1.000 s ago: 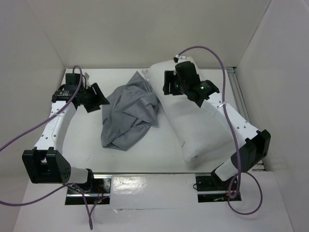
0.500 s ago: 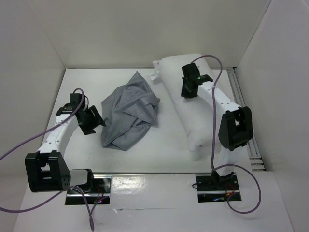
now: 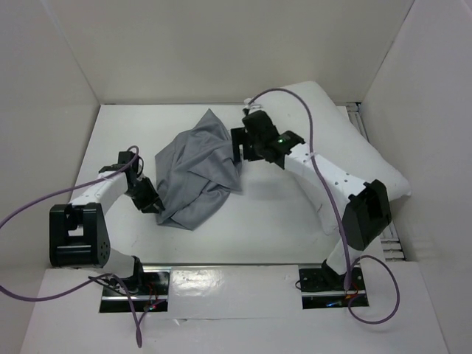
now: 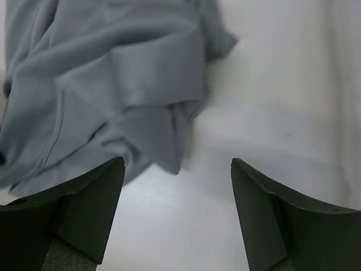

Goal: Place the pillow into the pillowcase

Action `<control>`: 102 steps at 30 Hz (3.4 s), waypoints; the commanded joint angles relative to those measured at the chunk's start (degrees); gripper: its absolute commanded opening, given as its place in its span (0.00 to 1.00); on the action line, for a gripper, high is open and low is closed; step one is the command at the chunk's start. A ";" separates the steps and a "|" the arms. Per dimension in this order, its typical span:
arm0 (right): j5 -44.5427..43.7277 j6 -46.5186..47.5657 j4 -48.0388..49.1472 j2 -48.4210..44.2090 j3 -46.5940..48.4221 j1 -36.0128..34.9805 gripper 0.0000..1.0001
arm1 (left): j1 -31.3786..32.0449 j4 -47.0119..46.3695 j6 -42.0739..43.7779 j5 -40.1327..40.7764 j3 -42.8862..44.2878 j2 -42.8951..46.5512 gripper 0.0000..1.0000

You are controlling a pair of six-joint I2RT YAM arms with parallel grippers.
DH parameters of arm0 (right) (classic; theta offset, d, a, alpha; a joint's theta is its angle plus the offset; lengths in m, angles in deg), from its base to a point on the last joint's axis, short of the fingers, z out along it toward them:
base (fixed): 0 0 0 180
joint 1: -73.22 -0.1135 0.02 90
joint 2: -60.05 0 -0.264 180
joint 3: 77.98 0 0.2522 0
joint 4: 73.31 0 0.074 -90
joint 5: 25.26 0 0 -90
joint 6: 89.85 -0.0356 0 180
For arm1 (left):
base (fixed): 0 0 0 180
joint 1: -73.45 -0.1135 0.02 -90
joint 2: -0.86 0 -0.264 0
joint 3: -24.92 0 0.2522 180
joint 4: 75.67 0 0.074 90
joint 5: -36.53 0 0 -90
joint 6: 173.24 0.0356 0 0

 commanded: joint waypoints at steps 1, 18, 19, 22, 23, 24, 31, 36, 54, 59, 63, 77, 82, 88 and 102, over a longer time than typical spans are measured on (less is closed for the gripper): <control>5.72 1.62 3.26 1.07 -3.99 -3.85 0.83 | -0.12 -2.55 0.10 -3.09 -0.30 -1.87 0.36; 13.81 2.85 8.62 16.74 1.09 -6.32 0.00 | -1.27 8.16 0.81 -4.94 16.99 6.91 0.00; 12.68 2.85 7.67 15.86 2.23 -6.32 0.00 | -1.27 8.78 0.81 -5.64 18.23 6.91 0.00; 9.25 3.38 4.15 10.42 5.14 -6.32 0.00 | -4.24 11.15 1.51 -6.44 25.60 8.32 0.00; 8.72 4.25 2.92 7.27 6.28 -5.80 0.00 | -5.12 11.86 1.51 -6.44 30.58 8.93 0.00; 7.84 4.87 -0.05 5.76 9.42 -5.80 0.00 | -5.83 12.39 1.51 -7.05 33.16 8.93 0.00; 3.09 7.95 -11.23 -7.59 23.67 -1.23 0.00 | -11.71 14.76 -0.59 -9.85 54.79 7.27 0.00; 0.81 7.95 -17.29 -15.94 27.20 0.79 0.00 | -17.69 14.76 -3.41 -15.83 63.14 7.26 0.00; 12.84 6.01 -15.03 -23.17 49.01 0.80 0.00 | -18.49 -5.88 -23.96 -31.30 86.42 9.04 0.00; 13.81 8.47 -10.65 -16.15 47.42 0.80 0.00 | -18.49 -19.66 -30.75 -38.77 83.47 3.85 0.00; 13.81 10.67 -3.18 -10.26 46.54 1.32 0.00 | -18.49 -19.69 -29.26 -42.64 84.50 -2.29 0.00; 16.28 11.38 46.57 7.67 42.76 1.85 0.00 | -28.59 -48.16 -47.26 -51.80 93.99 -21.47 0.00; 17.76 3.39 59.49 13.21 45.13 4.83 0.00 | -29.12 -55.36 -51.49 -49.08 94.53 -22.71 0.00; 22.86 -1.72 58.19 15.51 49.02 7.39 0.00 | -35.80 -62.75 -57.99 -50.29 90.68 -20.87 0.00; 34.37 -10.68 56.54 -6.02 -5.09 4.14 0.00 | -31.43 -23.13 -22.52 -52.11 39.18 17.53 0.00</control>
